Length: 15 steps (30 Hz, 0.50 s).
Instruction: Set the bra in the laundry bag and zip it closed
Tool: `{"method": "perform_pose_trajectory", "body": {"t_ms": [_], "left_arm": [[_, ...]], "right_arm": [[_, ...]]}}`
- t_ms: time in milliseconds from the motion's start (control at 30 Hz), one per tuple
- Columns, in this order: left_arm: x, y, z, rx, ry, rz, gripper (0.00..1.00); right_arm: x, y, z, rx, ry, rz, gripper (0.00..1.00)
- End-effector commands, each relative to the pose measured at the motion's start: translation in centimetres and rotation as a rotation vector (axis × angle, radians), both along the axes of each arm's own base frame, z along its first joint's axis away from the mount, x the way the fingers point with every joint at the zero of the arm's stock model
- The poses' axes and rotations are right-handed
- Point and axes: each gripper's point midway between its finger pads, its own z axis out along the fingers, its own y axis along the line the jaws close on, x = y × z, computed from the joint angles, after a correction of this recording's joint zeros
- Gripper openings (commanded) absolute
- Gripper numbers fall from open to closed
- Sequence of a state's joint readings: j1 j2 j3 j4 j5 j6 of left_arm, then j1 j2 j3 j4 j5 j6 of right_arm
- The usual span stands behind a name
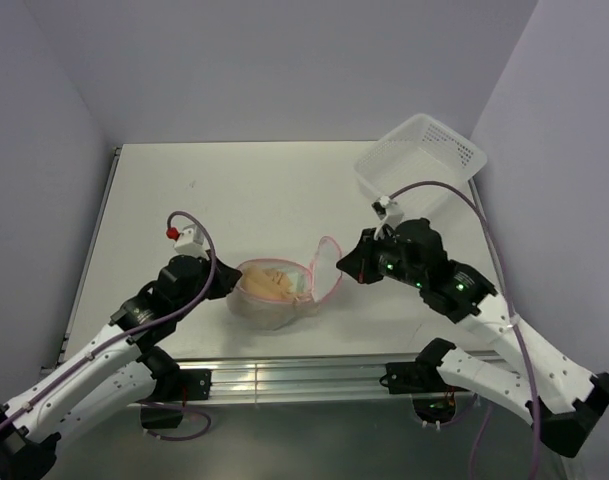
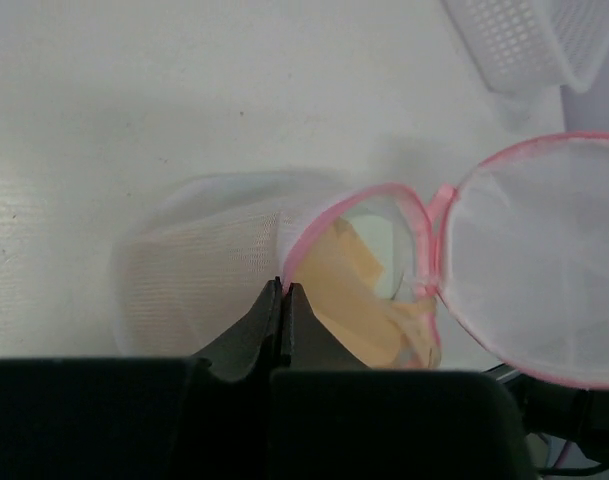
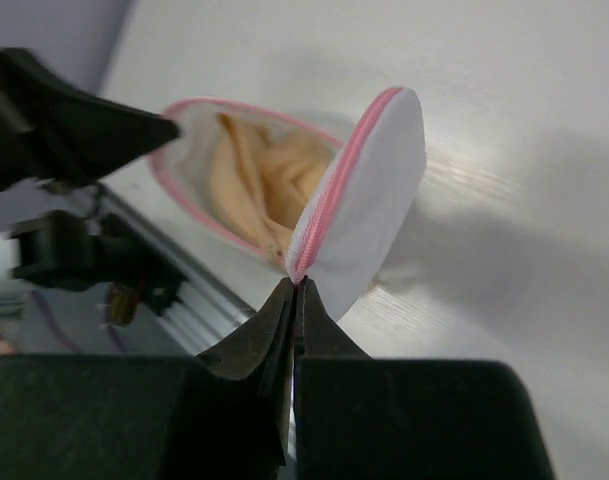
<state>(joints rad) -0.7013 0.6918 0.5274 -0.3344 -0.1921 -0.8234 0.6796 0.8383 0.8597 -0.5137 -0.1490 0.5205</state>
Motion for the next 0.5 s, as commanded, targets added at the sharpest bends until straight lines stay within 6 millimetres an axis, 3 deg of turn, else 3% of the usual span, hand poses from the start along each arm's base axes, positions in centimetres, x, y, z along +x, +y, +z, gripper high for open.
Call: {"method": "perform_pose_trajectory", "body": {"t_ms": [0,33,133,233,267,400,467], "left_arm": [[0.7,0.1,4.5,-0.05,-0.112,0.004,0.0],[0.7,0.2,3.8,-0.027,-0.092,0.01,0.0],[0.7,0.8,2.6,0.005,-0.064,0.038,0.0],[0.4,1.5,3.0,0.002,-0.072,0.057,0.07],[0.2,1.9,3.1,0.01,-0.067,0.063,0.12],[-1.1,2.3,4.5,-0.014,-0.069,0.044,0.52],[-1.8,1.9,4.9,-0.043,-0.058,0.009,0.58]], "right_arm": [[-2.6,0.5,10.8,0.243,-0.221,0.079,0.0],[-3.0,0.8,10.8,0.257,-0.217,0.1,0.0],[-2.5,1.8,7.6,0.236,-0.148,0.113,0.0],[-2.9,2.8,6.6,0.253,-0.135,0.14,0.0],[-2.8,2.7,6.5,0.238,-0.153,0.112,0.0],[-2.6,2.5,7.1,0.217,-0.187,0.092,0.0],[-2.1,2.4,6.5,0.192,-0.188,0.071,0.0]]}}
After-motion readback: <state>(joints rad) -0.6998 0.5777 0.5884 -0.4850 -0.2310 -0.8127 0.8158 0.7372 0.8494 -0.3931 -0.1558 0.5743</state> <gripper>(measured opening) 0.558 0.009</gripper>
